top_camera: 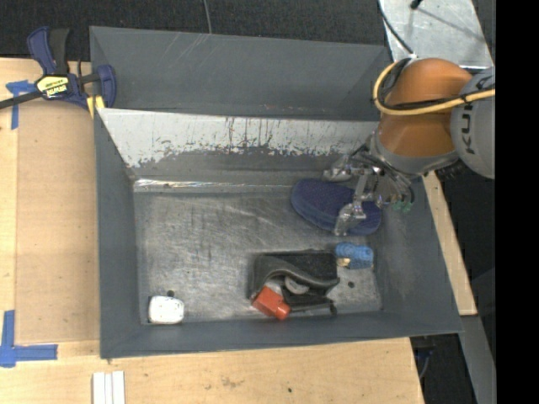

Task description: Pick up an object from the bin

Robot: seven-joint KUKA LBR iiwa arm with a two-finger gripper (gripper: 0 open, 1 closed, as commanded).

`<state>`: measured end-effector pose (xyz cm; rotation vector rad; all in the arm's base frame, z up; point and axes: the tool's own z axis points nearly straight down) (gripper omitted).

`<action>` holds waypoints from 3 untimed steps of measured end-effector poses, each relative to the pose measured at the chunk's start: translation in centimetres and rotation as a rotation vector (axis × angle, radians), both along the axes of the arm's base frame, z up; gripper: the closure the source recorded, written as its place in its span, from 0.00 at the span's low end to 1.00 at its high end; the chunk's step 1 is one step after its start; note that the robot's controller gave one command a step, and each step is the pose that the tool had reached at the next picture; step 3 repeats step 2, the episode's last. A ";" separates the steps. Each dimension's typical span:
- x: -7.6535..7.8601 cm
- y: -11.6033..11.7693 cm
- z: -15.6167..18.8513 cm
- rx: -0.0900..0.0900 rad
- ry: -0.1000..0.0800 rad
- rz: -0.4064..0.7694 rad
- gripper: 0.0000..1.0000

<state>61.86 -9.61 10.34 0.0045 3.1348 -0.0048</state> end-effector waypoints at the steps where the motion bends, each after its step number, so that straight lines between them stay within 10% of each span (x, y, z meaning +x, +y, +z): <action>1: 0.0 0.4 0.0 0.003 0.000 0.002 1.00; 2: 0.8 -0.2 11.5 0.001 -0.007 -0.020 1.00; 3: 0.8 -0.2 11.5 0.001 -0.007 -0.020 1.00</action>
Offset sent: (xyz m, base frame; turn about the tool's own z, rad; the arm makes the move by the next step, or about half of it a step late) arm 0.0000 0.0000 0.0000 0.0000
